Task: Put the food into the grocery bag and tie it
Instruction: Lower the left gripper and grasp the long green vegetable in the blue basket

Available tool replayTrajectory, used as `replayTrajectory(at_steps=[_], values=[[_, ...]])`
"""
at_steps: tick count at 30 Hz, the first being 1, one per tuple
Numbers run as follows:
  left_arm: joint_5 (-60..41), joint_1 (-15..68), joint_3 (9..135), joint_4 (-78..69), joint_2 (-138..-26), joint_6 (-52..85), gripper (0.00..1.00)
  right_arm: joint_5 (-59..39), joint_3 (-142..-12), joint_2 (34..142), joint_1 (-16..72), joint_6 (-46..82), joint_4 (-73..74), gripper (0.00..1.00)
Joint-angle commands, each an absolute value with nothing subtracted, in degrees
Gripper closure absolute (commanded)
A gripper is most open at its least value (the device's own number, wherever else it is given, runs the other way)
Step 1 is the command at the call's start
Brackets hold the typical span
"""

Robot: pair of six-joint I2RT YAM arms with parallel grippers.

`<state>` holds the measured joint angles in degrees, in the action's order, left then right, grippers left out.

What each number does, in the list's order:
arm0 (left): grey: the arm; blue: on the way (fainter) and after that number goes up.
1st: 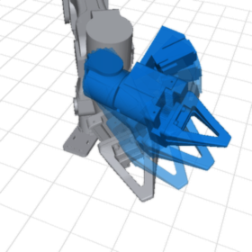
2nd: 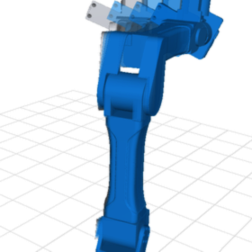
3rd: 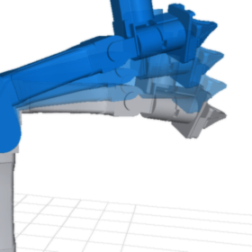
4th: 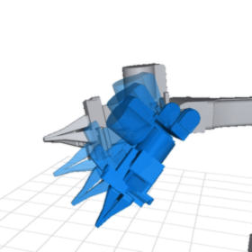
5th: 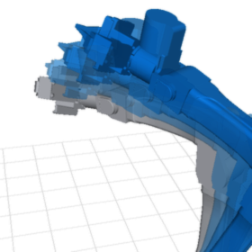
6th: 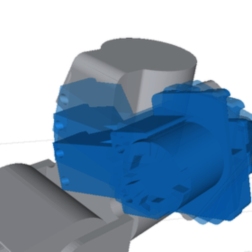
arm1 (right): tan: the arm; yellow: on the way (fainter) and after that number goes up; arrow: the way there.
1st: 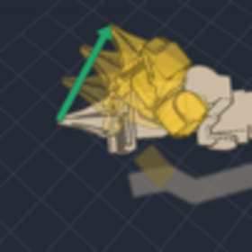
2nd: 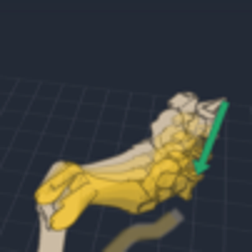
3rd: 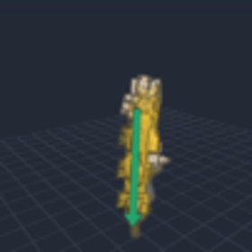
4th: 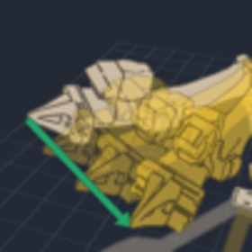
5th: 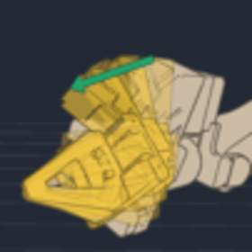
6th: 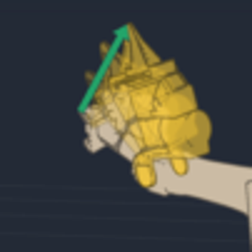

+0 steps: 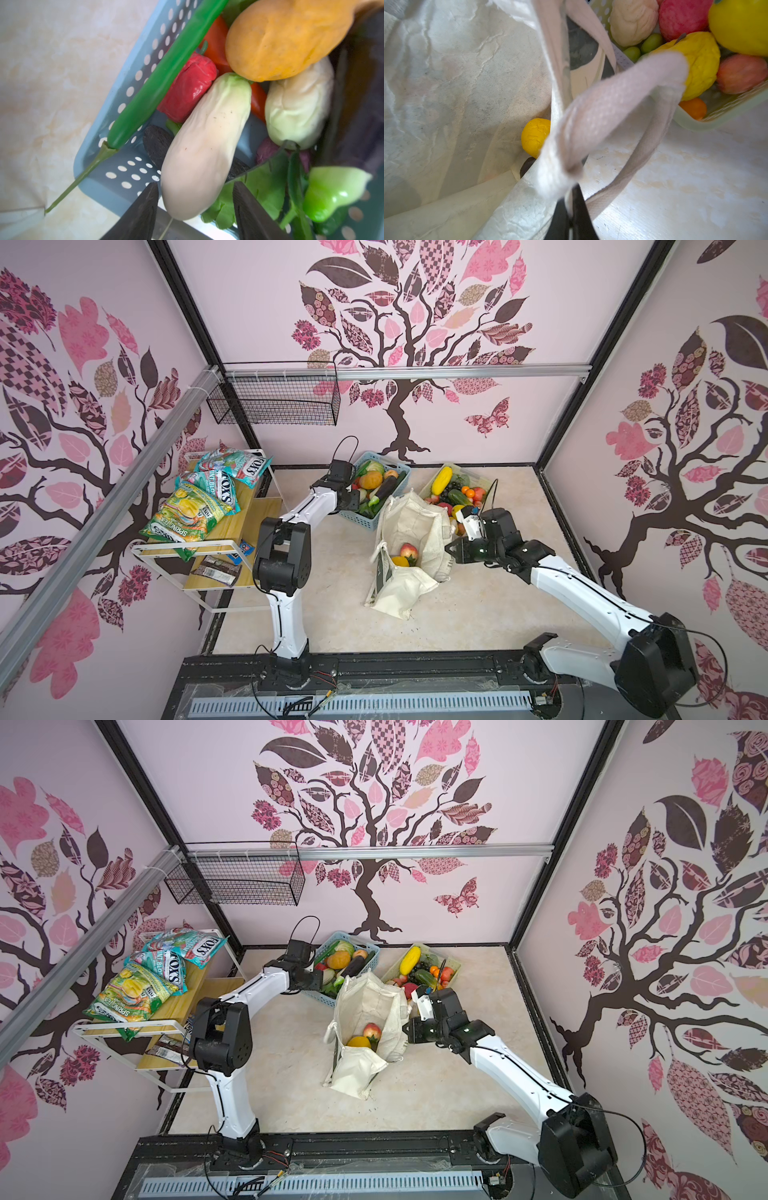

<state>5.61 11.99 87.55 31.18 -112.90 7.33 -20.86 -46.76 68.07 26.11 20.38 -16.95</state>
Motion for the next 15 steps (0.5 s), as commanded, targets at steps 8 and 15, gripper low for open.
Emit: replayTrajectory(at_steps=[8,15], values=[[3.3,17.7,75.7,30.1,-104.4,14.7,0.41,-21.7,-46.4,67.3,26.0,20.7,-16.8,0.98],[3.5,20.0,75.5,30.1,-102.8,18.7,0.41,-20.8,-46.7,66.6,26.0,20.3,-17.5,0.97]])
